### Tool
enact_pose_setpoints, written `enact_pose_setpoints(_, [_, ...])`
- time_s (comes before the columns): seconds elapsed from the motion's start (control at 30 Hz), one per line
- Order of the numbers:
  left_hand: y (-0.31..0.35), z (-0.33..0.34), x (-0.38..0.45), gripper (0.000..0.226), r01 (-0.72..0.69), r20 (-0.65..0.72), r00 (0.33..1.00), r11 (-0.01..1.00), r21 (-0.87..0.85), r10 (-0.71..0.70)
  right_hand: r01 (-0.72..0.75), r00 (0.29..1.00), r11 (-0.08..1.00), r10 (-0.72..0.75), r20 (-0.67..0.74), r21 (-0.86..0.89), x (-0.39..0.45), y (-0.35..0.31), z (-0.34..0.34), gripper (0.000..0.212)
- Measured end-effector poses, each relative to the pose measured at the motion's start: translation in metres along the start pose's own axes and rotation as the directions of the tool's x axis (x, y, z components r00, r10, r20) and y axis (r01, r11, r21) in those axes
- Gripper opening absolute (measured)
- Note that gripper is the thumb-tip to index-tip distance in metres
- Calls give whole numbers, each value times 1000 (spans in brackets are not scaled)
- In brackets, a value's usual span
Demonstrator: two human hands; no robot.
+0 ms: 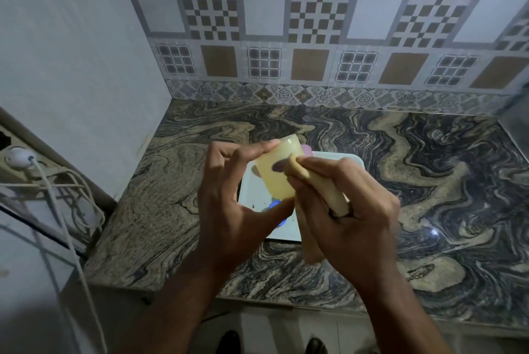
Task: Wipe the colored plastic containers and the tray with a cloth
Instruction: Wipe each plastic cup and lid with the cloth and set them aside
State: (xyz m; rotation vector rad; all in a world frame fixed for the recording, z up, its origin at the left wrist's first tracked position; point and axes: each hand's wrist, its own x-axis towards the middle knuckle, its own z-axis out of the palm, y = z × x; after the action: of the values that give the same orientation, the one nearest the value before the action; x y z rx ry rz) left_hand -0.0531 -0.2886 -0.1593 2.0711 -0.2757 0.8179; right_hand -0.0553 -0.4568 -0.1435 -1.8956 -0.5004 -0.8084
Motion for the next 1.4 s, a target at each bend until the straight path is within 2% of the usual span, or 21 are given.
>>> enact_pose_setpoints(0.07, [0,1,-2,73,-28,3,1000,1000,-13,28,1,1000,1000,-1,13,-14,12,-1,3,16])
enact_pose_setpoints(0.2, [0,0,-6,73,-69,-23,998,991,-112,67,-193,979,973,200,-45,123,31,9,3,8])
enact_pose_setpoints(0.3, [-5,4,-5,68,16,-59,998,968,-249,-32,-169,979,963,188,-74,208,26,10,-2,9])
enact_pose_setpoints(0.37, [-7,6,-2,69,104,-76,987,918,-383,-143,-130,983,965,155,-94,230,13,4,-1,12])
enact_pose_setpoints(0.43, [-4,8,0,71,137,-65,980,880,-455,-186,-129,983,964,154,-95,232,-2,1,3,17])
enact_pose_setpoints(0.53, [1,12,0,70,138,-32,985,885,-446,-170,-116,986,977,135,-99,176,-10,1,8,22])
enact_pose_setpoints(0.63, [-6,12,-1,71,154,-36,983,906,-393,-182,-80,993,991,89,-81,105,-8,6,5,18])
enact_pose_setpoints(0.77, [-8,5,3,65,72,-51,995,988,-137,-80,-20,1000,1000,20,-22,-12,-6,10,0,15])
enact_pose_setpoints(0.87, [-1,4,3,65,-2,-19,1000,997,-71,0,28,1000,999,-28,-2,-30,6,6,0,14])
enact_pose_setpoints(0.93, [-1,4,1,67,-38,-25,999,993,-108,35,6,1000,1000,-7,-23,-28,17,4,1,15])
enact_pose_setpoints(1.07, [-3,-1,2,71,-75,-23,997,986,-151,73,-148,987,986,153,-56,81,36,11,1,9])
enact_pose_setpoints(1.13, [-7,0,1,75,-20,-40,999,974,-225,11,-173,980,972,186,-72,157,39,14,-1,9])
enact_pose_setpoints(1.27, [-11,4,2,70,129,-84,980,894,-429,-182,-97,988,976,118,-100,194,17,6,-2,13])
enact_pose_setpoints(1.4, [-1,9,1,74,131,-40,983,844,-519,-177,-105,991,979,117,-62,176,-5,2,7,19])
